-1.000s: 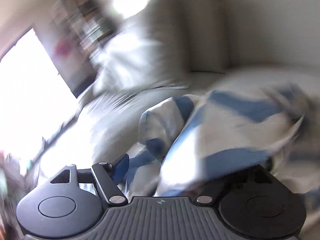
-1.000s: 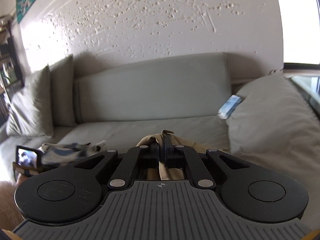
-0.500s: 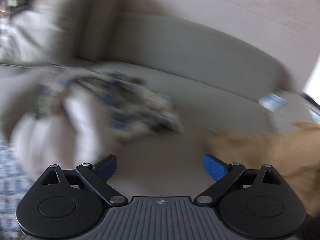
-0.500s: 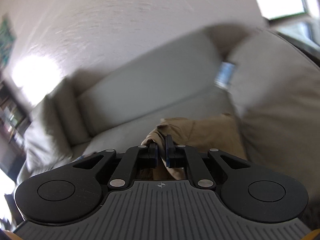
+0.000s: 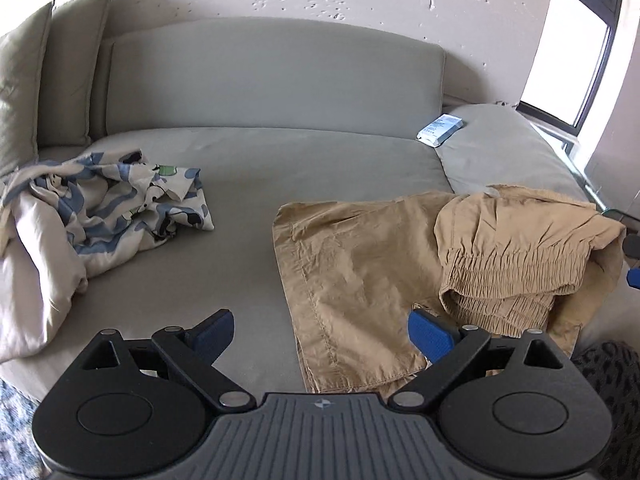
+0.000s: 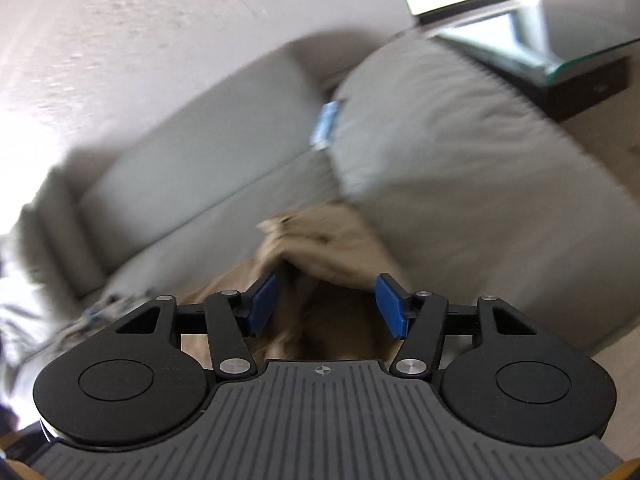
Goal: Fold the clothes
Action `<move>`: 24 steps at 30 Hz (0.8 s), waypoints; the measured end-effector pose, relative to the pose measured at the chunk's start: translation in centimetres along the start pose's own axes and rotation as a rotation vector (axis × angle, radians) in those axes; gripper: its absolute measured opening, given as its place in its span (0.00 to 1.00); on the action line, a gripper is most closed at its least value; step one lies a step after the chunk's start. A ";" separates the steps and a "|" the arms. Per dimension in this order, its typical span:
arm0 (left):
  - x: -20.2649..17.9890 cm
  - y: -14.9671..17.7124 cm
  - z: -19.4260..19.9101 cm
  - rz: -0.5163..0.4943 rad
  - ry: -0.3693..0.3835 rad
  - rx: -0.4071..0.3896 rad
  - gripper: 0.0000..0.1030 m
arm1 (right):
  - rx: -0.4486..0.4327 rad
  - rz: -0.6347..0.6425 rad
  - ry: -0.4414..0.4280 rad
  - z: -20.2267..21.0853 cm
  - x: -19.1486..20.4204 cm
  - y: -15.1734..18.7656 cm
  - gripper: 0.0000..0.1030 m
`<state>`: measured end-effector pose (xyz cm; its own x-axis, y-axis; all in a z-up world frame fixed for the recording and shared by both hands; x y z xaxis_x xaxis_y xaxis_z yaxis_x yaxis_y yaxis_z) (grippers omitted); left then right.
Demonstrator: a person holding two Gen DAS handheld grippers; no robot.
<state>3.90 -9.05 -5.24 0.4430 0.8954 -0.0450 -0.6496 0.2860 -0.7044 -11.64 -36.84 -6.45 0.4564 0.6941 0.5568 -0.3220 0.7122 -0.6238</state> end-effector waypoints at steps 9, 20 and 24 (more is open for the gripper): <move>1.9 0.6 1.2 0.051 -0.028 -0.014 0.92 | -0.051 -0.621 -0.163 -3.2 -6.0 -0.2 0.82; 7.8 1.6 2.8 0.211 -0.084 -0.037 0.92 | -0.390 0.235 -0.012 -3.0 11.4 -8.3 0.03; 9.7 1.4 3.4 0.276 -0.106 -0.054 0.92 | -0.295 0.726 -0.102 -3.0 25.1 -3.8 0.12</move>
<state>5.12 1.17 -4.24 0.1856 0.9682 -0.1676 -0.7017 0.0112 -0.7124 3.49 -22.44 8.27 0.1339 0.9910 -0.0065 -0.2701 0.0302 -0.9624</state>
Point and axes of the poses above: each gripper's, at about its wrist camera, not at the fingertips, and z roughly against the way its jaws point, x to its left, y to its underside, the point moved 4 cm from there along -z, roughly the way its jaws point, and after that the axes turned 4 degrees about -y, right-handed, at the moved point
